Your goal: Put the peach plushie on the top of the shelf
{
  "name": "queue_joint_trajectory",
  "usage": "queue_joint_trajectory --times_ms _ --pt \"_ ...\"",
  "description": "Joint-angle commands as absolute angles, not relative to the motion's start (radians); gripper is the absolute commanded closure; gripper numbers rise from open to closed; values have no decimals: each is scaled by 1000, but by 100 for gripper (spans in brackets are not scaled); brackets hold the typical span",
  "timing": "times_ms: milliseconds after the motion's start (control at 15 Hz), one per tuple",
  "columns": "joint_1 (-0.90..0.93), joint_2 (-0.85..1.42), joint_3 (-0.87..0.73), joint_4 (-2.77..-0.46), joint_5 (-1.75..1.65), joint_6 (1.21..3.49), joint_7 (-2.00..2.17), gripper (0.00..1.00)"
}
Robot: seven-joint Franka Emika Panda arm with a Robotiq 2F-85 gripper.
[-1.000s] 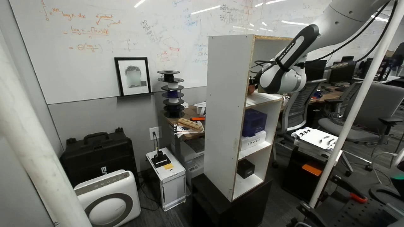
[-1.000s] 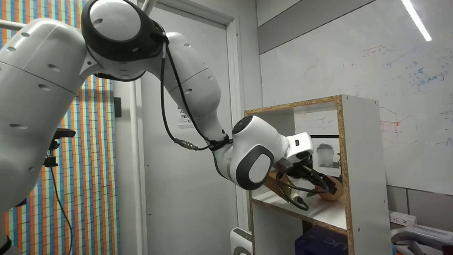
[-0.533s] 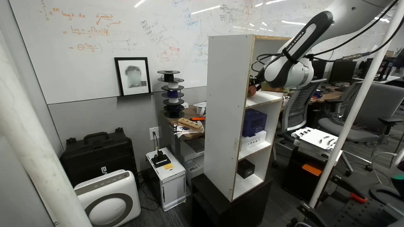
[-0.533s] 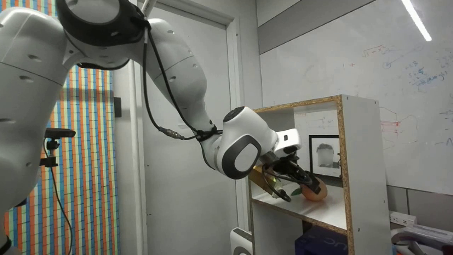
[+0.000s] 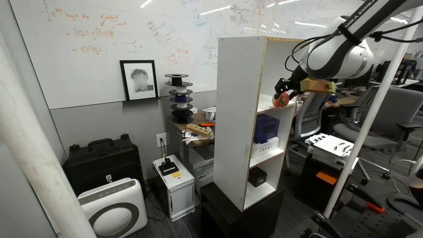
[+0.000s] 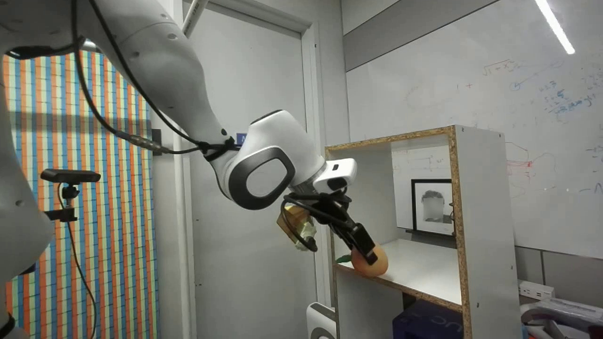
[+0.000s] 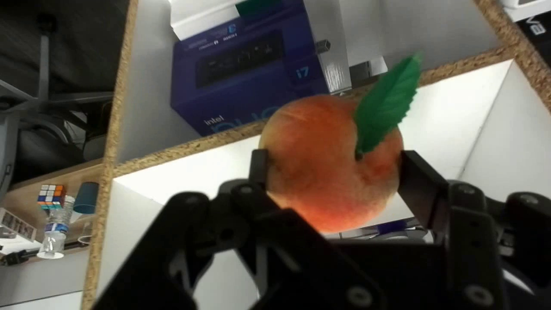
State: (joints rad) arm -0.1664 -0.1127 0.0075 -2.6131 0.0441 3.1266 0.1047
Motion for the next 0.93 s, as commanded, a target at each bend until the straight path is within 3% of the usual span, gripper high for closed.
queue_joint_trajectory --times_ms 0,333,600,867 --pt "-182 -364 3 -2722 29 2942 94 51" --pt "-143 -617 -46 -2664 27 2699 51 51" --pt "-152 -676 -26 -2512 27 2730 90 51" --pt "-174 -575 2 -2359 27 2844 145 51"
